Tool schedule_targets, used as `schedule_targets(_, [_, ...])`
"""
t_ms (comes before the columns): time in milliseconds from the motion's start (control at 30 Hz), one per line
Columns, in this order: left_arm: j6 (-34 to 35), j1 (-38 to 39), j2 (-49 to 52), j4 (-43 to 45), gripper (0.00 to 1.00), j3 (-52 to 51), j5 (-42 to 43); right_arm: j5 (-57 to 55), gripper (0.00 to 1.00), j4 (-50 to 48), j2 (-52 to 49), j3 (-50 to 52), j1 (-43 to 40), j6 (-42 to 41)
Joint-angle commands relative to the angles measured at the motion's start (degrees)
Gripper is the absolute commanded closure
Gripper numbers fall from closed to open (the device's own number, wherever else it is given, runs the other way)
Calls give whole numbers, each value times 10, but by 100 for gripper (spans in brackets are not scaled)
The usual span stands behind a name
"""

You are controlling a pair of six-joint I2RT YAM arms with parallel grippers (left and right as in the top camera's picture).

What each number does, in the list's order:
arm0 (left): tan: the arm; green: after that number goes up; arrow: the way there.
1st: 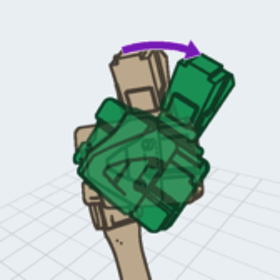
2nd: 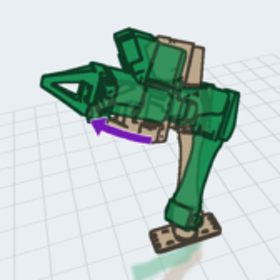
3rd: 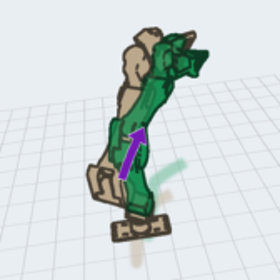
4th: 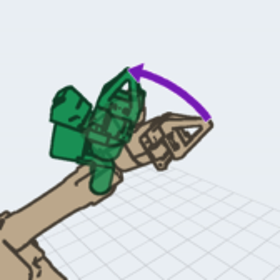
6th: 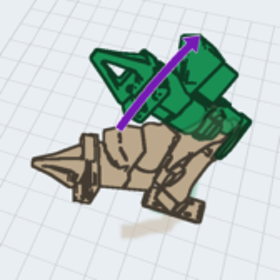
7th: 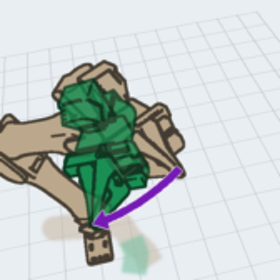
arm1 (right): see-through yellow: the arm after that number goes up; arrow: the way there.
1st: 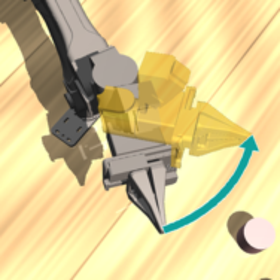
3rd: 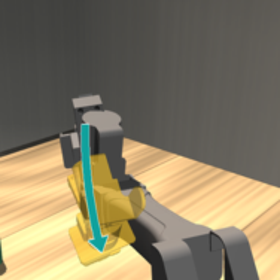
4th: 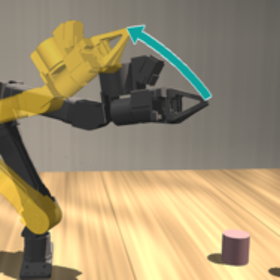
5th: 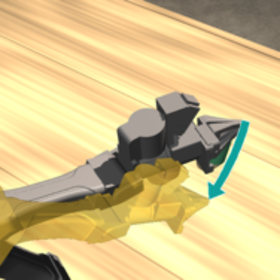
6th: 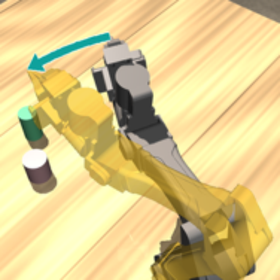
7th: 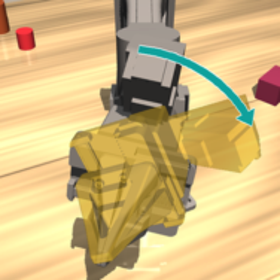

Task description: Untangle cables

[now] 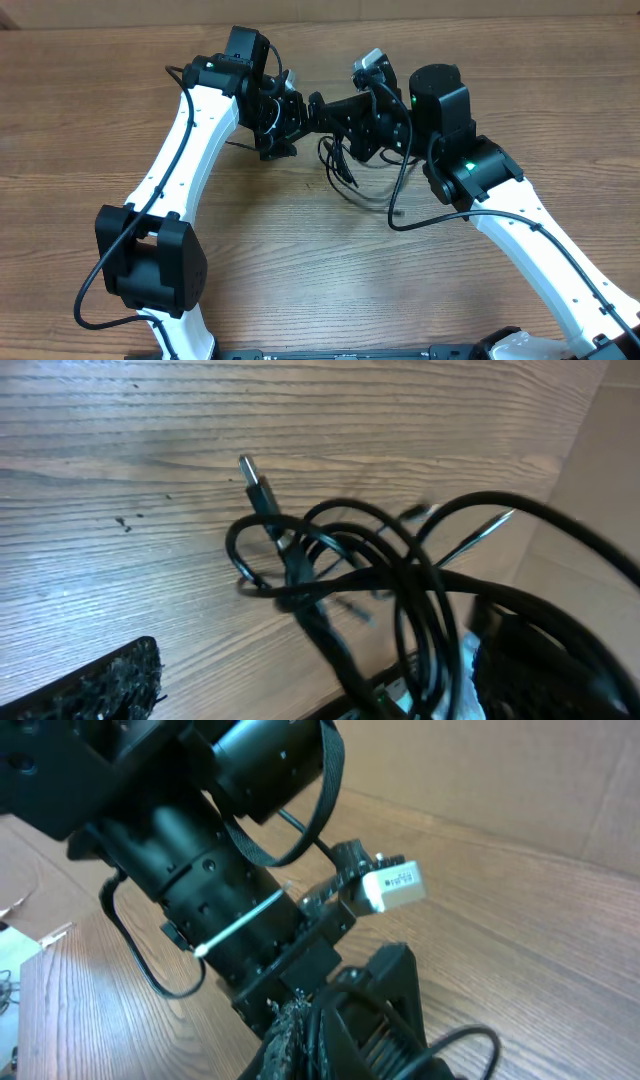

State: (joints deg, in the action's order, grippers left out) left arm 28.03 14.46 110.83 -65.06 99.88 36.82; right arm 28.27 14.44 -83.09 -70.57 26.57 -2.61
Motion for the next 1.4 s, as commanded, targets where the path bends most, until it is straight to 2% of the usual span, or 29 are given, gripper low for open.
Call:
schedule_targets(0, [-17, 6, 4, 2, 0, -4, -50, 14, 96, -24, 20, -12, 0, -24])
schedule_targets(333, [-10, 5, 4, 2, 0, -4, -182, 11, 96, -80, 29, -12, -1, -72])
schedule_targets(500, [-5, -2, 4, -8, 1, -4, -227, -31, 96, -80, 29, -12, -1, -108])
schedule_targets(700, [-6, -27, 4, -28, 0, -4, -237, -97, 96, -57, 28, -12, -1, -124])
schedule_targets(800, [-7, -40, 4, -44, 0, -4, -236, -169, 92, -14, 28, -12, -1, -124])
schedule_targets(833, [-9, -43, 4, -48, 1, -4, -235, -191, 83, 3, 28, -12, -1, -124])
schedule_targets(900, [-18, -47, 4, -52, 0, -4, -233, -221, 53, 34, 27, -12, -1, -124])
schedule_targets(967, [-28, -49, 4, -52, 0, -4, -233, -245, 14, 69, 26, -11, -1, -124])
schedule_targets(1000, [-29, -49, 4, -52, 1, -4, -233, -254, 6, 85, 26, -11, -1, -124])
schedule_targets(1067, [-30, -49, 4, -53, 0, -4, -233, -264, 0, 109, 26, -11, -1, -124])
schedule_targets(1367, [-41, -49, 4, -58, 0, -4, -282, -252, 0, 200, 26, -11, -1, -124])
